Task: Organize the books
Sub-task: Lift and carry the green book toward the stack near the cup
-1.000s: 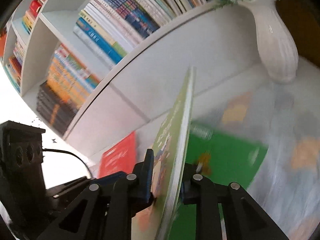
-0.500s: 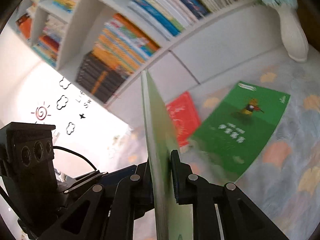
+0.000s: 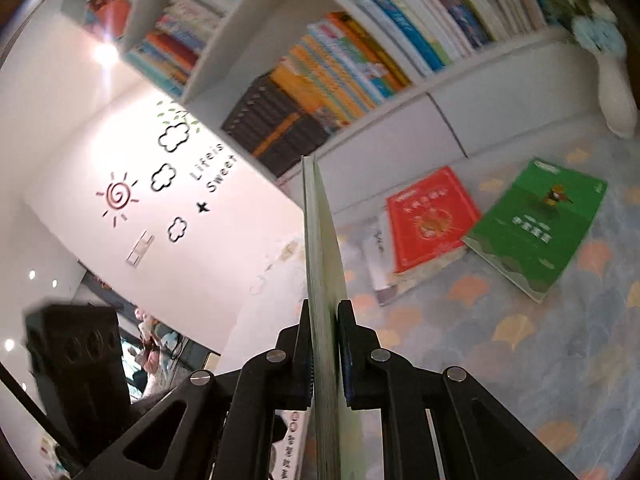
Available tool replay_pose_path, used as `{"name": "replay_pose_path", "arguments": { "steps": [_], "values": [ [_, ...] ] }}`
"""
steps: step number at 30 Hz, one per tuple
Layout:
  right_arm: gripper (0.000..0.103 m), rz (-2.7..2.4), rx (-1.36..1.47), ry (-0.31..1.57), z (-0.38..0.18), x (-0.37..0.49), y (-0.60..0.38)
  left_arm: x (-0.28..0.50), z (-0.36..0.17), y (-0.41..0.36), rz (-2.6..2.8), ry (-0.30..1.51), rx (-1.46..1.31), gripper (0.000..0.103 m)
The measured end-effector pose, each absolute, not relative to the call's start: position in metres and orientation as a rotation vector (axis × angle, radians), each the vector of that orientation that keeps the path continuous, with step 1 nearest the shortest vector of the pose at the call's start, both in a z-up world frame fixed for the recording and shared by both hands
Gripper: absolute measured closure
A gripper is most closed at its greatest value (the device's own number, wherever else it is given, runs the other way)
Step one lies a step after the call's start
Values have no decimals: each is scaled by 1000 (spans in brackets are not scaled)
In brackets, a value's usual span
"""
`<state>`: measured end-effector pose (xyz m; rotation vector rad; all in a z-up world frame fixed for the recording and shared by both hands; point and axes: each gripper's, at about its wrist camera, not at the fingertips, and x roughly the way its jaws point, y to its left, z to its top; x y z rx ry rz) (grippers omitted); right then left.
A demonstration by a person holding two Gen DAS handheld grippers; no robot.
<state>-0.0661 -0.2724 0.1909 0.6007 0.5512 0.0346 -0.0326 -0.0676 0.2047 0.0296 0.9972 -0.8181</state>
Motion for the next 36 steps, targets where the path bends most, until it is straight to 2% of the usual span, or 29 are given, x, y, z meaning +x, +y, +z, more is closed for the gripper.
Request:
{"name": "replay_pose_path", "arguments": {
  "steps": [2,6,9,12,19,23,25,29,36],
  "values": [
    [93,61,574,542,203,-67,-258,-36,194,-38,-797,1006,-66,16],
    [93,174,621,537,219,-69,-243,-29,179,-1,-874,961,-381,13],
    [93,256,657,539,227,-70,-235,-18,180,6,-896,935,-495,12],
    [93,304,605,549,239,-73,-221,-10,186,-3,-968,924,-510,7],
    [93,307,583,572,239,-77,-220,9,174,-23,-944,969,-495,6],
    [93,302,623,551,244,-82,-235,13,149,-20,-1015,1065,-607,6],
    [92,307,625,544,247,-84,-240,12,147,-26,-1117,1047,-685,6],
    [93,322,695,572,240,-82,-255,5,165,-45,-1198,1005,-649,5],
    [93,184,435,565,258,-89,-236,-3,197,-44,-1114,951,-533,5]
  ]
}}
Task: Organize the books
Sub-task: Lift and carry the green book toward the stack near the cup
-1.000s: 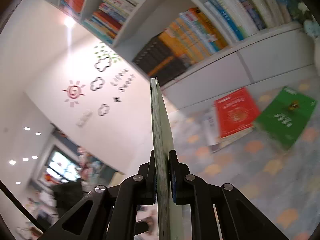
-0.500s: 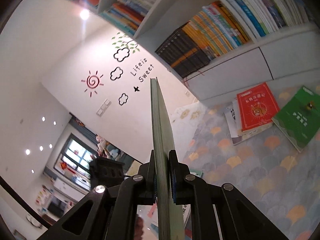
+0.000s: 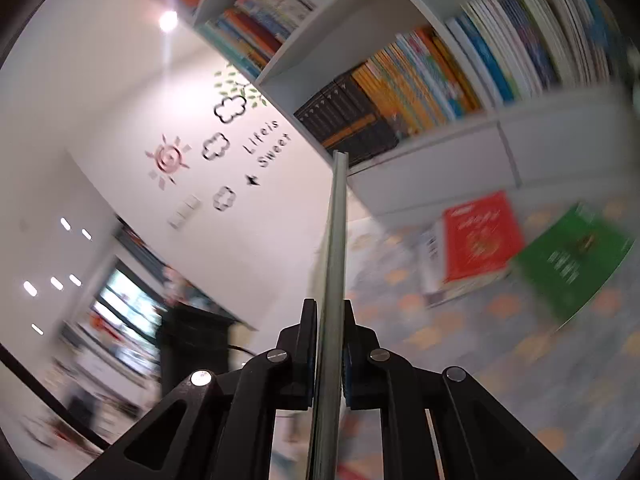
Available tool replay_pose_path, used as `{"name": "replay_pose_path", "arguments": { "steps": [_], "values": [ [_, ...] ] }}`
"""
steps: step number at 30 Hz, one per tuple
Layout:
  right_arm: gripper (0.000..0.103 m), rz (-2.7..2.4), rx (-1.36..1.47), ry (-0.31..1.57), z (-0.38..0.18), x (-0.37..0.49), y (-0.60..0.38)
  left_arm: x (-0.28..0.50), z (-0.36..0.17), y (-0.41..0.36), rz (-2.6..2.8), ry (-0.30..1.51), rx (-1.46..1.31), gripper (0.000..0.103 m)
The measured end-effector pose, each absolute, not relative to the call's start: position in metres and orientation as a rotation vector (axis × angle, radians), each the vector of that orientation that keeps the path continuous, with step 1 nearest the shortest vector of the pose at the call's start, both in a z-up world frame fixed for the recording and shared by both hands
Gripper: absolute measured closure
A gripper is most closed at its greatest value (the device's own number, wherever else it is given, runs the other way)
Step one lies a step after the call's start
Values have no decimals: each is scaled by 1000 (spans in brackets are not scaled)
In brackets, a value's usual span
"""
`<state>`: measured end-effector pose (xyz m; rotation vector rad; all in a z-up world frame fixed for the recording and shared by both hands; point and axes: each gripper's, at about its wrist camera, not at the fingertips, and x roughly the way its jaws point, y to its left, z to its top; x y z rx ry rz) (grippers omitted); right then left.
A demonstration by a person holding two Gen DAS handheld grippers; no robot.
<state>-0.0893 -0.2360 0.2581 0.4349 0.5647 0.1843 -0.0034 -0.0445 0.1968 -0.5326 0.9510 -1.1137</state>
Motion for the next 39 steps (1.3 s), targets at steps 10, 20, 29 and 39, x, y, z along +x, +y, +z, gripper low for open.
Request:
{"name": "replay_pose_path", "arguments": {
  "steps": [10,20,29,39],
  "values": [
    [86,151,201,624,253,-86,-175,-32,217,9,-969,914,-211,5],
    [71,155,94,693,216,-85,-76,-47,218,87,-856,947,-90,5],
    [68,169,118,773,170,-62,-26,-19,171,128,-783,1069,-53,5],
    [68,62,149,928,76,-21,-10,21,90,129,-699,1245,57,10]
  ]
}}
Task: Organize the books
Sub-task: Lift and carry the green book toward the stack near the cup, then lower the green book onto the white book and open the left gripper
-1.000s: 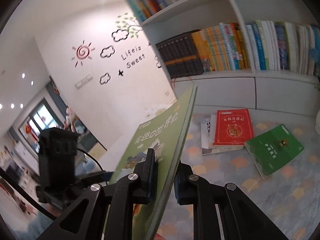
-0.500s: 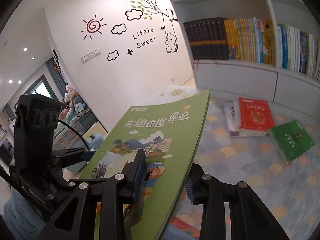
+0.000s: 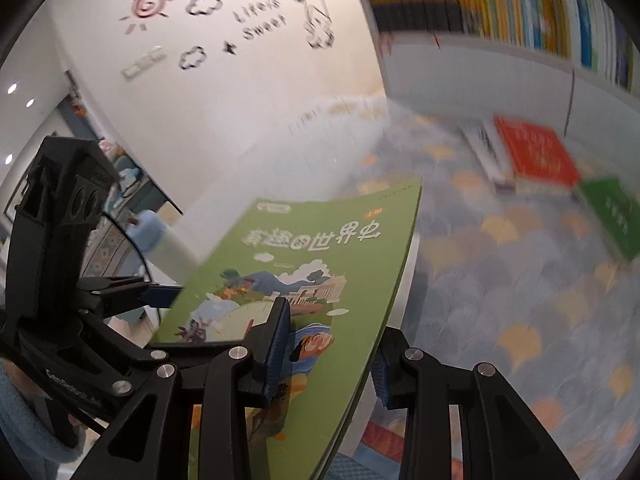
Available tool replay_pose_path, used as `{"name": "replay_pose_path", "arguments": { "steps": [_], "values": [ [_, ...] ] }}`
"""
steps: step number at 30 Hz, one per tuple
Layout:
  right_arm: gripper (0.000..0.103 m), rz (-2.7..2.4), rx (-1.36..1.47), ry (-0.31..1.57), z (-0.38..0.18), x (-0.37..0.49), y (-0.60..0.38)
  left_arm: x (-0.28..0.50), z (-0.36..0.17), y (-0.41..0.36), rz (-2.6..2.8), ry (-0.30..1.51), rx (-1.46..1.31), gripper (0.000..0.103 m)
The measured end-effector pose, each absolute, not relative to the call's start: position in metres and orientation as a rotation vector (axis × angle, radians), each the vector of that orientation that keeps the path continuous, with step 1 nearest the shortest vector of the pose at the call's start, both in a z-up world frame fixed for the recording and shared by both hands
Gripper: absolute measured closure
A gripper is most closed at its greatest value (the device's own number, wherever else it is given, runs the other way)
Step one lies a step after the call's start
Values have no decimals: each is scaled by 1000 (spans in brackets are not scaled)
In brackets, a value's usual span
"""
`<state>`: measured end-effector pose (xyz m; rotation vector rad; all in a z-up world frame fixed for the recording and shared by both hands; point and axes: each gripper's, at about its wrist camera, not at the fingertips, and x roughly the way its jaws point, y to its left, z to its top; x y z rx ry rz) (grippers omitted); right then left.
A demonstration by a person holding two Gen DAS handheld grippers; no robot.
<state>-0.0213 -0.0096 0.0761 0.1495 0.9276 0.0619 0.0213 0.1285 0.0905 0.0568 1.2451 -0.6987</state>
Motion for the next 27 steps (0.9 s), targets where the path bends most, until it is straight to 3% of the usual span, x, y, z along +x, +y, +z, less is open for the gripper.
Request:
{"name": "replay_pose_path", "arguments": {
  "steps": [6,10,16,18,23,27],
  "values": [
    [71,-43,214,1013,36,-9,-20,25,90,112,-685,1211,195,12],
    [73,-69,271,1055,28,-3,-24,26,85,123,-633,1217,145,12],
    [71,-46,32,1037,28,-8,-3,3,67,166,-516,1253,41,11],
    [46,-5,-23,1078,24,-12,-4,-15,67,174,-534,1256,6,10],
    [9,60,-10,1047,26,-48,-11,-72,63,183,-574,1251,0,10],
    [5,13,3,1065,22,-47,-21,-104,56,183,-588,1277,-47,10]
  ]
}}
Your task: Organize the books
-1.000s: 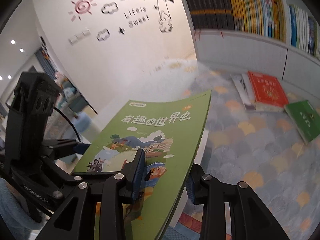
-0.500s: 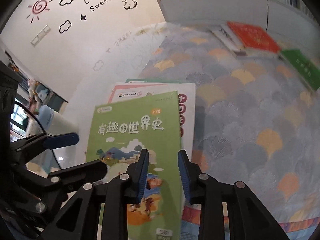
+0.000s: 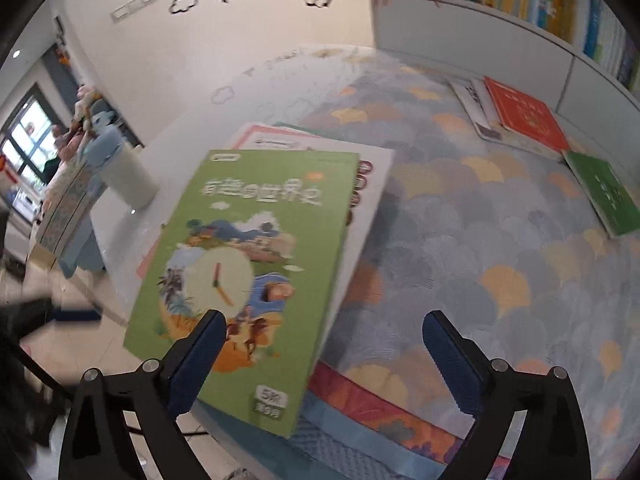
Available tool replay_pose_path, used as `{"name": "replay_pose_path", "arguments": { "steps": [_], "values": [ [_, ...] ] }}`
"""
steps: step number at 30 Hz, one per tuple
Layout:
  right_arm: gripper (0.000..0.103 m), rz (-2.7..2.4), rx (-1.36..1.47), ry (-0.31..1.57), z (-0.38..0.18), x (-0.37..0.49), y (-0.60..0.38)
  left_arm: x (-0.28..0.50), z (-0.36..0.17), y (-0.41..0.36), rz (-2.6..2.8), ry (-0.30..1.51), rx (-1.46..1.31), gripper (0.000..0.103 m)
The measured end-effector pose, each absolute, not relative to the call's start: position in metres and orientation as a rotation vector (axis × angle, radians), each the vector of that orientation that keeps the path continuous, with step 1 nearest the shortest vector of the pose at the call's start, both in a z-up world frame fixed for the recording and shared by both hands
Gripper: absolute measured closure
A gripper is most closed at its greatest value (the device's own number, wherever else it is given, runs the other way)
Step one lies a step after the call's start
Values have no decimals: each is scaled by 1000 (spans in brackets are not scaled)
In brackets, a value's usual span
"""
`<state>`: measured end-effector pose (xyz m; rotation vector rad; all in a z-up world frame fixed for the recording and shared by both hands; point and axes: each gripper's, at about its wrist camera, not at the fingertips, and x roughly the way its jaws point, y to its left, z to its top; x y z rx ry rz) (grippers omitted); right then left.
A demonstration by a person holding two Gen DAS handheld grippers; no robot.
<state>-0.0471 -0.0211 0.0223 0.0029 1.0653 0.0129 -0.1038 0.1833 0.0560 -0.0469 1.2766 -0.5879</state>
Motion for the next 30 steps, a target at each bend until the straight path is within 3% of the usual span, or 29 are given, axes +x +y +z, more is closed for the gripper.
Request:
{"name": "replay_pose_path", "arguments": {
  "steps": [5,13,23,30],
  "values": [
    [5,18,76,1152,9,-38,-28,-121,42,172,-654,1310,-32,11],
    [5,106,134,1284,-17,-15,-12,-84,23,180,-578,1331,-115,12],
    [0,58,245,1301,-18,9,4,-36,29,186,-475,1294,-100,12],
    [0,90,237,1317,-13,-3,-12,-69,40,179,-515,1274,-77,11]
  ]
}}
